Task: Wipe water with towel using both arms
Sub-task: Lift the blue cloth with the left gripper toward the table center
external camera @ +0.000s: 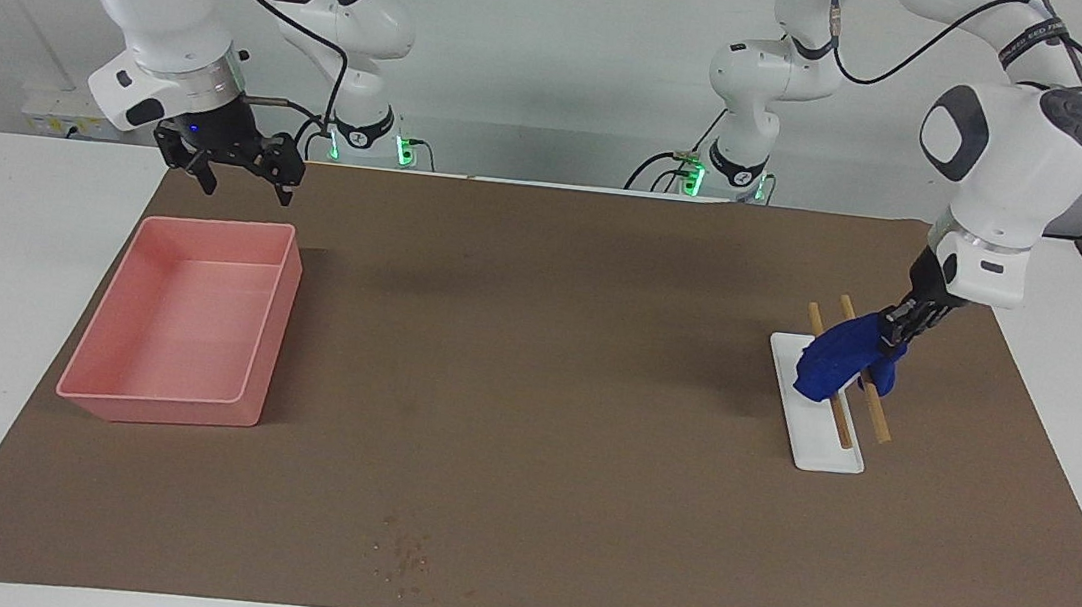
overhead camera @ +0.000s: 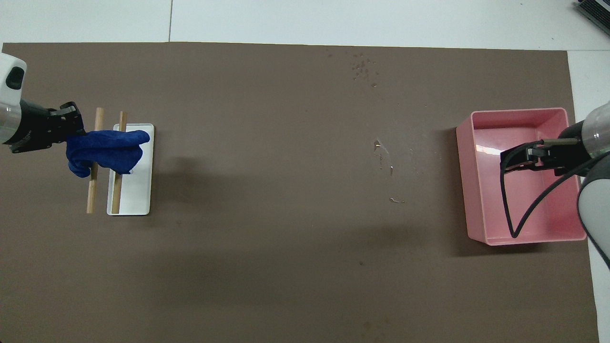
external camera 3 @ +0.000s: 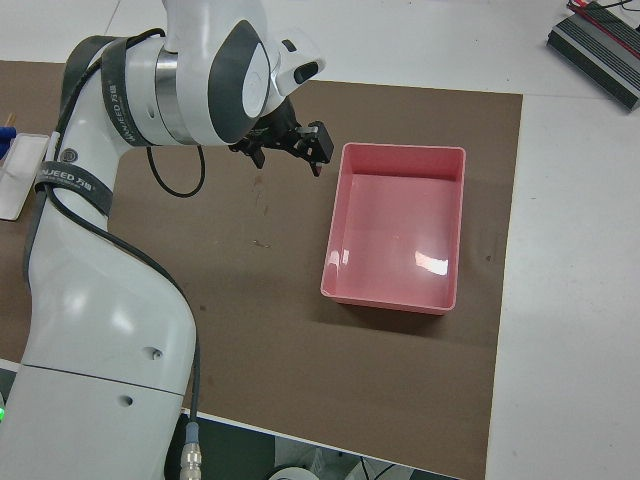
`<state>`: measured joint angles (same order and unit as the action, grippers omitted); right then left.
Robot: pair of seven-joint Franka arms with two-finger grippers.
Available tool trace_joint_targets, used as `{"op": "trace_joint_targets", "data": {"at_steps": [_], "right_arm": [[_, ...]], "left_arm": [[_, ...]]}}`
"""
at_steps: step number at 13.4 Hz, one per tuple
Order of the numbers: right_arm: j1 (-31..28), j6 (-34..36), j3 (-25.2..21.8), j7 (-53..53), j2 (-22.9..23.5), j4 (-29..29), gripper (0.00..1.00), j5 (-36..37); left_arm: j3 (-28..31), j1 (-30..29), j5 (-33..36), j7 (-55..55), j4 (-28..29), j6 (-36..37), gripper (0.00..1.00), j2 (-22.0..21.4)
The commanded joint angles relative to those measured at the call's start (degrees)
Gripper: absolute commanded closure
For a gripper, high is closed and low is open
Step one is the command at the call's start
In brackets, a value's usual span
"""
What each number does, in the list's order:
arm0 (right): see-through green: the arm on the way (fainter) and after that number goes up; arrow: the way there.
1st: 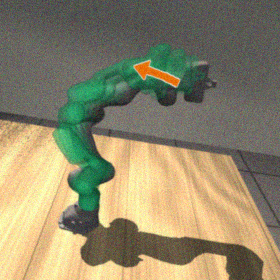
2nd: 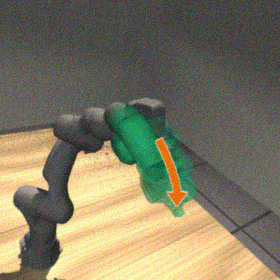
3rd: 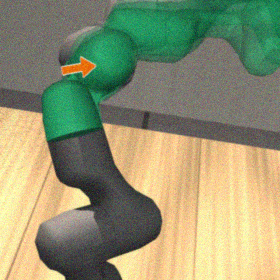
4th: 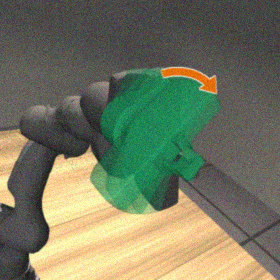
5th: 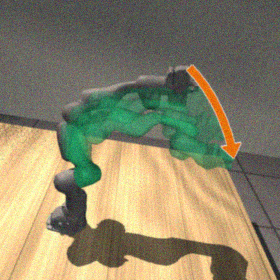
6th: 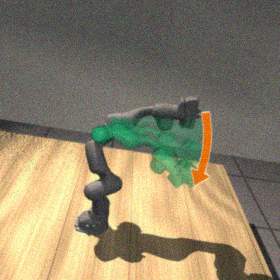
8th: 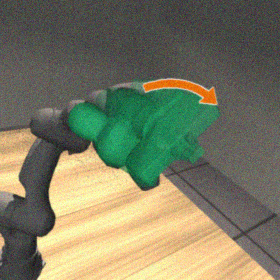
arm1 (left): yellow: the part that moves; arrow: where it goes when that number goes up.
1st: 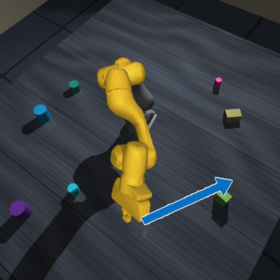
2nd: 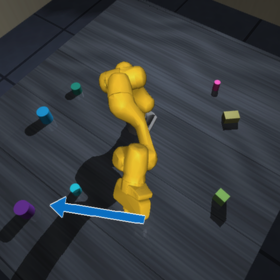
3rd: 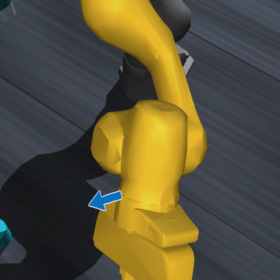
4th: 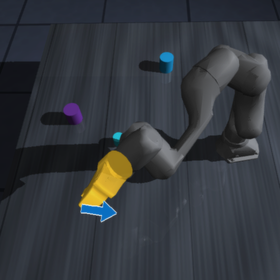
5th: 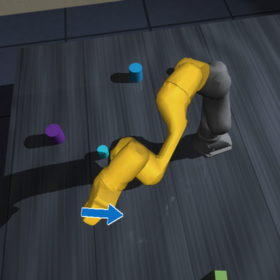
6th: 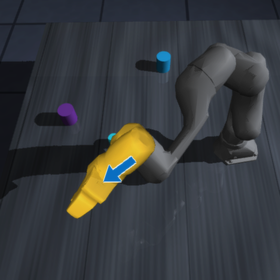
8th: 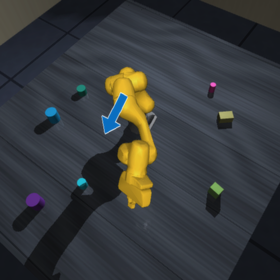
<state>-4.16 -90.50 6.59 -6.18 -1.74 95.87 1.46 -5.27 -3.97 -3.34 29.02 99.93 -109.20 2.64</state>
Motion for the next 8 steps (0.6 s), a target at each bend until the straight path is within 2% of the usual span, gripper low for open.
{"op": "trace_joint_targets", "data": {"at_steps": [1,3,5,8], "right_arm": [[-0.9,0.2,0.4,0.1,-0.5,0.3,0.00,-1.1],[-0.9,0.2,0.4,0.1,-0.5,0.4,0.00,-1.1],[-0.9,0.2,0.5,0.1,-0.5,0.3,0.00,-1.1],[-0.9,0.2,0.5,0.1,-0.5,0.3,0.00,-1.1]], "left_arm": [[-3.3,0.7,-5.3,15.1,-5.3,6.9,1.00,-0.7],[-7.6,0.8,-9.7,33.6,-5.5,7.2,1.00,-1.0],[-11.9,1.6,-11.2,51.0,-5.2,5.3,1.00,-1.0],[-12.3,5.4,-18.8,69.4,-4.8,-2.4,1.00,-0.6]]}}
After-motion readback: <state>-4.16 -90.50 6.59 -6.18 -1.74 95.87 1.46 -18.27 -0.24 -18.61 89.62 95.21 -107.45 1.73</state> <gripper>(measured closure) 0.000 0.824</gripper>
